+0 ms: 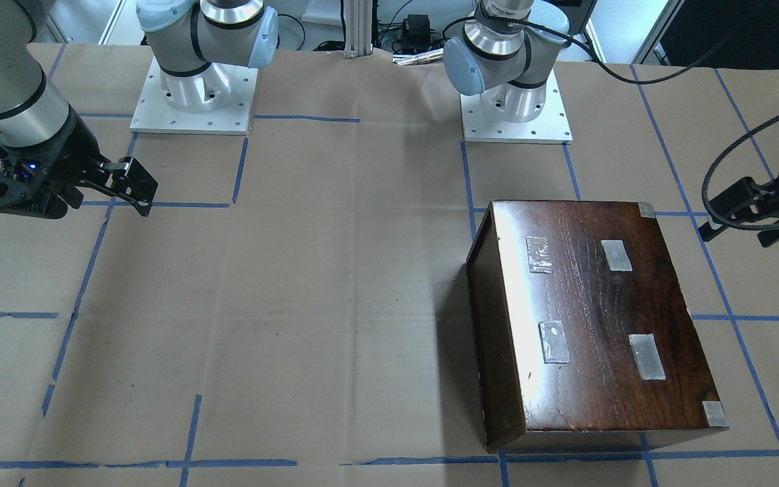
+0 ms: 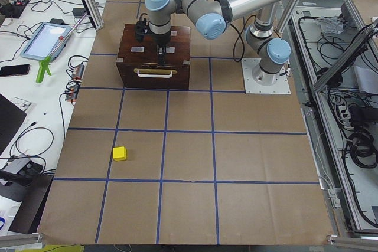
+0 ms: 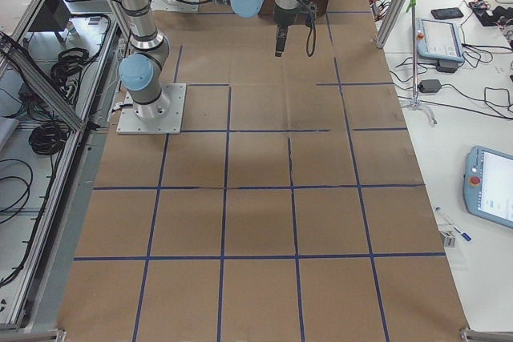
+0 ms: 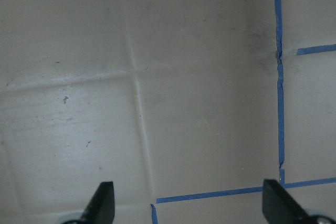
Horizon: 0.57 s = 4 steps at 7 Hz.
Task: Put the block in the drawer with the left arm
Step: 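Lower the left gripper to the white drawer handle and grasp it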
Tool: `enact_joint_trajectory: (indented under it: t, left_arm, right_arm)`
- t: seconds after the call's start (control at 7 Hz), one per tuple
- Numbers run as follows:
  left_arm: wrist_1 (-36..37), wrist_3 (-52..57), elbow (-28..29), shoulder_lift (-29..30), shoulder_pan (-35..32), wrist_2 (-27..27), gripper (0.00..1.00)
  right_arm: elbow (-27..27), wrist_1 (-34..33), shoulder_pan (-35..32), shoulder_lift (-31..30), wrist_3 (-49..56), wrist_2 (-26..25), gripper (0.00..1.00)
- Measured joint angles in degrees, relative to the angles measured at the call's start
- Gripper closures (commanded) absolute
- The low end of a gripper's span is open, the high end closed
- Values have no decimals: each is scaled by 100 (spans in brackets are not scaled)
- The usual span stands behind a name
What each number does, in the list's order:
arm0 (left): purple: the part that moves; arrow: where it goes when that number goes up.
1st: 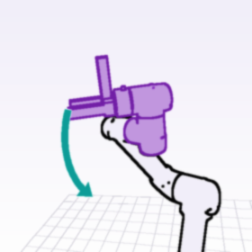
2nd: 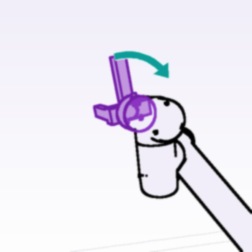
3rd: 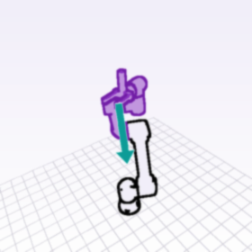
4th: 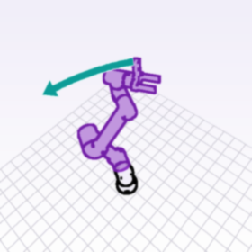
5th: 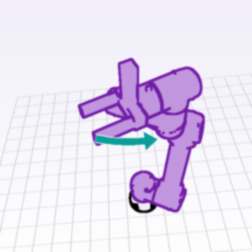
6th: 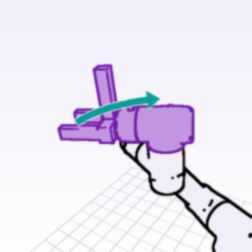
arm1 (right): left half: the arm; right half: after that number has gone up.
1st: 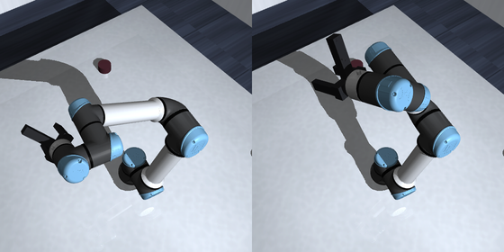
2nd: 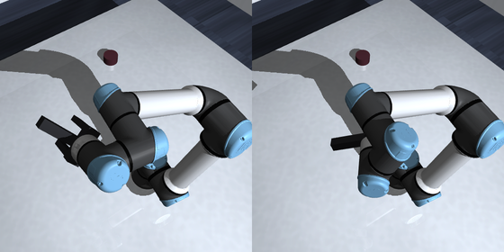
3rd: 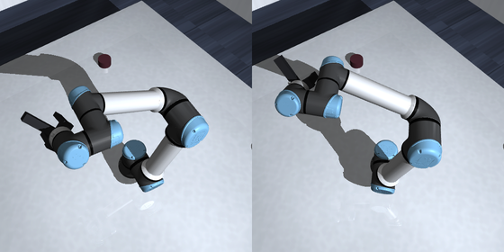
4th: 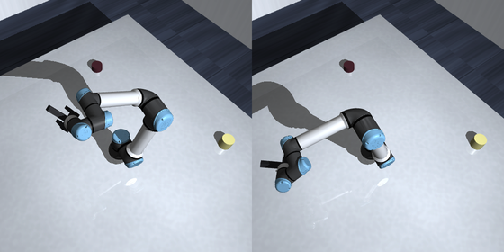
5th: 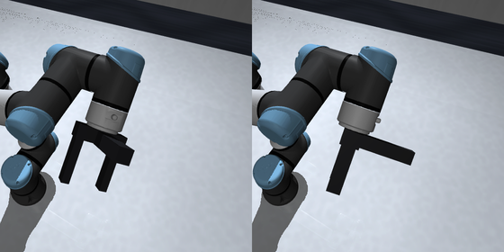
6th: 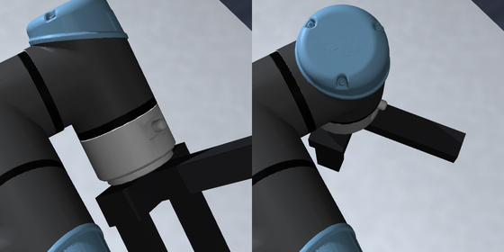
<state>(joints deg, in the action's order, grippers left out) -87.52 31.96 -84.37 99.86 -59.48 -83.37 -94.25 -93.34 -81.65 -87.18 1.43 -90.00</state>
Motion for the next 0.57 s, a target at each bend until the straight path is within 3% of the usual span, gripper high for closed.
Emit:
enact_joint_trajectory:
  t: [0.57]
  left_arm:
    - [-78, 845, 239, 596, 544, 663, 1]
  right_arm:
    - [-5, 0, 0, 0, 3, 0, 0]
